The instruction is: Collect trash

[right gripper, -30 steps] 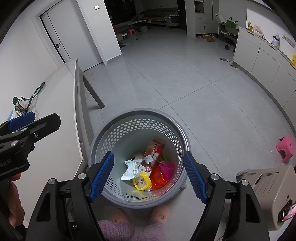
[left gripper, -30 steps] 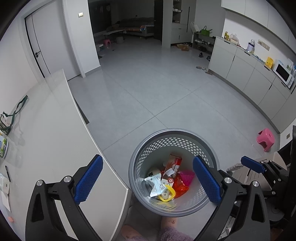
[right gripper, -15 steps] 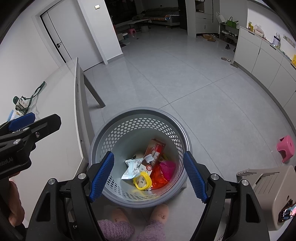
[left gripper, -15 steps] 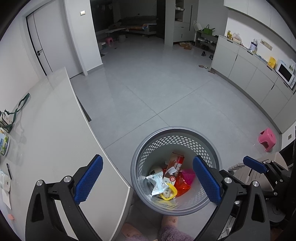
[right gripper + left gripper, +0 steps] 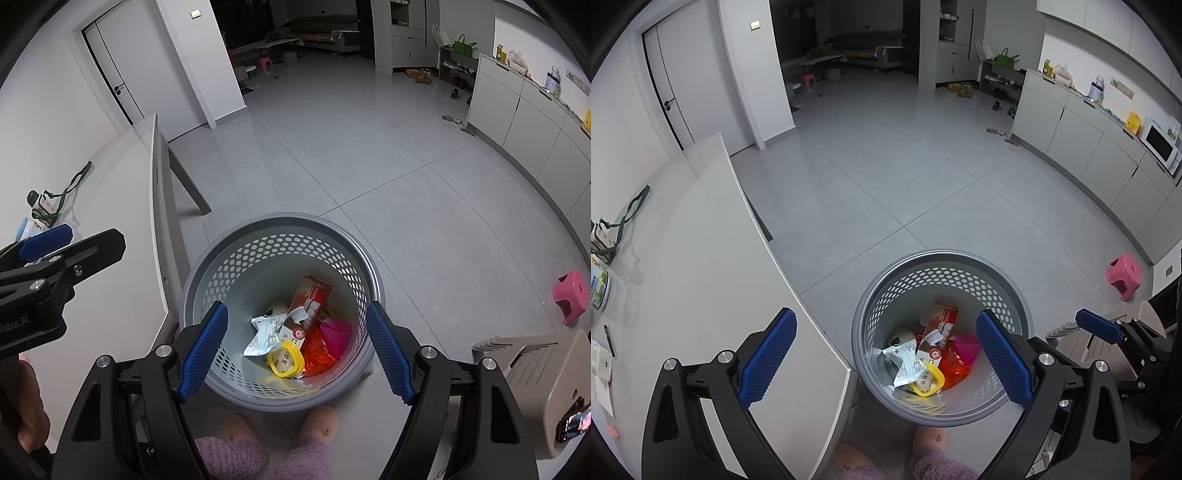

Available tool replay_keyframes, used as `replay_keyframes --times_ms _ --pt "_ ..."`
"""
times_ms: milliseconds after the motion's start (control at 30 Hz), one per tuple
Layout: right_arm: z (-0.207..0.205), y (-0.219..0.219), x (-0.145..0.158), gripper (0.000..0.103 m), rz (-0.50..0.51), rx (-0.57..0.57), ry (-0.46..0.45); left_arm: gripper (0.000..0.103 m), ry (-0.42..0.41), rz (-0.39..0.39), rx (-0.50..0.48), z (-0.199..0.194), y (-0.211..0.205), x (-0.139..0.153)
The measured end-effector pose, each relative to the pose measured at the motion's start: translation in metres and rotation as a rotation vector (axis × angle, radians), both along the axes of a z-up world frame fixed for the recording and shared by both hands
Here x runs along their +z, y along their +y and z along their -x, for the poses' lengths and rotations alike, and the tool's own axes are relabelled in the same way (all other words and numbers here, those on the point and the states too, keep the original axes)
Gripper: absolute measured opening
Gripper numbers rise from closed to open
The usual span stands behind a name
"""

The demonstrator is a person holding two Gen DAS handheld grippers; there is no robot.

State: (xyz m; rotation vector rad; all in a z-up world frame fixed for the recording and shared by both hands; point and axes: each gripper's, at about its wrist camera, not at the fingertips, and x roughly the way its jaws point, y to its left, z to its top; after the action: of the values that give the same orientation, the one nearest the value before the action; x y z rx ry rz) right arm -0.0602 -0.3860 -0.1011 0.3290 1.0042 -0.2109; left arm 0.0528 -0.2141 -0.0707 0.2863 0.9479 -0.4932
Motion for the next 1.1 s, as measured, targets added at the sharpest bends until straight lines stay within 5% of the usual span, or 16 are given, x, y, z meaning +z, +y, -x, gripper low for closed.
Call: replay_keyframes --times_ms 1100 --pt "0.0022 0.0021 0.0003 0.074 0.001 0.009 -0.002 0.096 -0.014 -0.011 0.0 0.0074 0.0036 0.0017"
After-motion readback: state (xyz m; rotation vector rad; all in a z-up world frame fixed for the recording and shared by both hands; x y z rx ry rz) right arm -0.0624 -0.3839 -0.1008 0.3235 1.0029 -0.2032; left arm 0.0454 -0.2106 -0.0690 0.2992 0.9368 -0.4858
